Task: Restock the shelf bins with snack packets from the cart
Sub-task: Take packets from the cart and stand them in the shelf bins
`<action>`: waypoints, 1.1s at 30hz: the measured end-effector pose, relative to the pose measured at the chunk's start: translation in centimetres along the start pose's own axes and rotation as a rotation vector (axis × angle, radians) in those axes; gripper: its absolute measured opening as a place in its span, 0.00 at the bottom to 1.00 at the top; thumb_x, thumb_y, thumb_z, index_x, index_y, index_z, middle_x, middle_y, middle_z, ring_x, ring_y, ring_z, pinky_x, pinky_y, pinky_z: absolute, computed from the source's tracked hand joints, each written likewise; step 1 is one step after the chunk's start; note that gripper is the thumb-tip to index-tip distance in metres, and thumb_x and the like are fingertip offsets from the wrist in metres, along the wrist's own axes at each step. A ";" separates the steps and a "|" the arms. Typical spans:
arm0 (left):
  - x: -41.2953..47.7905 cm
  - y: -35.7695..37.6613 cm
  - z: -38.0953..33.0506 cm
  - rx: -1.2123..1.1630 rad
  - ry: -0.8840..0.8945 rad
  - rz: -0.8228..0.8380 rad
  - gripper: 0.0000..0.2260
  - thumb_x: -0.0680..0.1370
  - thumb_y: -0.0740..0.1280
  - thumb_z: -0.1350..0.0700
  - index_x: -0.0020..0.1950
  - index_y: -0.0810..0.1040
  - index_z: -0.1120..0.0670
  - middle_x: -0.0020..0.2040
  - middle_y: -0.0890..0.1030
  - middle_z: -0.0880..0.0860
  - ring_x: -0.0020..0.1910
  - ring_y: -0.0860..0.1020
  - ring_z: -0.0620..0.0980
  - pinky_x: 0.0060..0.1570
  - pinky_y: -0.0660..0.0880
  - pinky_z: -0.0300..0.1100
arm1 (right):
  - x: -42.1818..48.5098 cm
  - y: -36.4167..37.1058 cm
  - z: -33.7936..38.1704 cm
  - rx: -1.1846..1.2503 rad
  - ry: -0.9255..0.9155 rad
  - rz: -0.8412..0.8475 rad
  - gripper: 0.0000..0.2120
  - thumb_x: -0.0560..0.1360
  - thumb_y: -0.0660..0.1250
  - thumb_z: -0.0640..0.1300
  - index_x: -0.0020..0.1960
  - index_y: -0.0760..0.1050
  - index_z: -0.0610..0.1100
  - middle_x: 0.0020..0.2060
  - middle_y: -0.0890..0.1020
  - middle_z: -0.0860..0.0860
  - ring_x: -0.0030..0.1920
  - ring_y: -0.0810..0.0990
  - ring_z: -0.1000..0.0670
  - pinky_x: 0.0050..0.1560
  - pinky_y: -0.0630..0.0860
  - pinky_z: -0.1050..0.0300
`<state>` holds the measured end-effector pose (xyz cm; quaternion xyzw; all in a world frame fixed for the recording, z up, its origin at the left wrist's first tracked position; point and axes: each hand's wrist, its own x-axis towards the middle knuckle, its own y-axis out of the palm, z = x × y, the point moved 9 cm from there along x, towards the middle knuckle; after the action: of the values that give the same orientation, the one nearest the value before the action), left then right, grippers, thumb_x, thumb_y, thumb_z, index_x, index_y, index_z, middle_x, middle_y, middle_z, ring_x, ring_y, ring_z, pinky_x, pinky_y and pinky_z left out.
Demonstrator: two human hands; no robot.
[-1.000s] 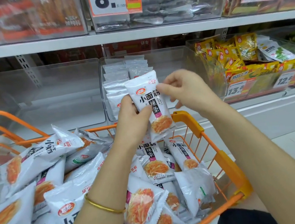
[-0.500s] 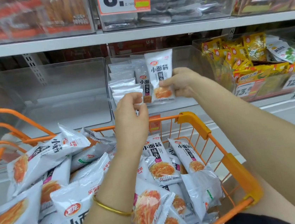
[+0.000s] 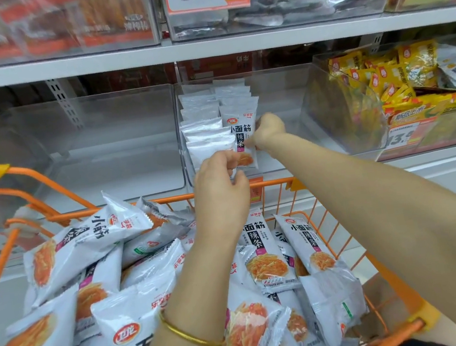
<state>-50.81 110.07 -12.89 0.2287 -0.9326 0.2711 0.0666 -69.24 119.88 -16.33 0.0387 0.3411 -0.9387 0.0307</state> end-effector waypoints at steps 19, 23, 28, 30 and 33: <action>-0.1 -0.1 -0.2 -0.022 0.014 0.003 0.13 0.77 0.61 0.63 0.60 0.74 0.52 0.56 0.76 0.48 0.55 0.74 0.45 0.59 0.72 0.44 | -2.6 -4.1 0.5 -0.061 -0.125 -0.072 0.19 0.71 0.73 0.41 0.57 0.68 0.39 0.52 0.74 0.45 0.52 0.75 0.45 0.47 0.73 0.56; -0.1 0.0 -0.6 -0.048 0.038 -0.001 0.12 0.77 0.61 0.64 0.56 0.74 0.50 0.55 0.77 0.48 0.51 0.74 0.42 0.54 0.71 0.38 | -8.6 -7.3 2.5 -0.012 -0.366 -0.014 0.09 0.71 0.70 0.35 0.44 0.71 0.43 0.38 0.77 0.48 0.39 0.81 0.47 0.42 0.80 0.53; 0.0 0.1 -1.0 -0.058 0.066 0.001 0.11 0.77 0.61 0.64 0.55 0.76 0.51 0.54 0.78 0.49 0.45 0.74 0.37 0.47 0.70 0.30 | -17.2 -2.3 -1.2 -0.624 -0.496 0.708 0.10 0.71 0.71 0.40 0.52 0.79 0.46 0.43 0.83 0.54 0.43 0.81 0.54 0.46 0.78 0.61; 0.0 0.1 -1.1 -0.060 0.073 0.008 0.11 0.77 0.61 0.64 0.56 0.76 0.52 0.54 0.78 0.50 0.45 0.74 0.38 0.46 0.70 0.28 | -19.7 -0.6 -4.1 -0.809 -0.478 0.998 0.17 0.70 0.72 0.46 0.58 0.78 0.49 0.51 0.82 0.57 0.51 0.79 0.57 0.52 0.75 0.62; -0.1 0.1 -1.2 -0.075 0.086 0.015 0.11 0.77 0.61 0.64 0.55 0.76 0.52 0.53 0.78 0.50 0.48 0.74 0.41 0.47 0.70 0.28 | -21.1 0.3 -6.2 -0.876 -0.456 1.140 0.22 0.68 0.74 0.50 0.60 0.75 0.50 0.54 0.80 0.56 0.55 0.77 0.54 0.56 0.75 0.56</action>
<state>-50.74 110.89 -11.94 0.2072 -0.9401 0.2459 0.1129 -47.92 124.33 -19.32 -0.0017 0.5955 -0.5407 0.5942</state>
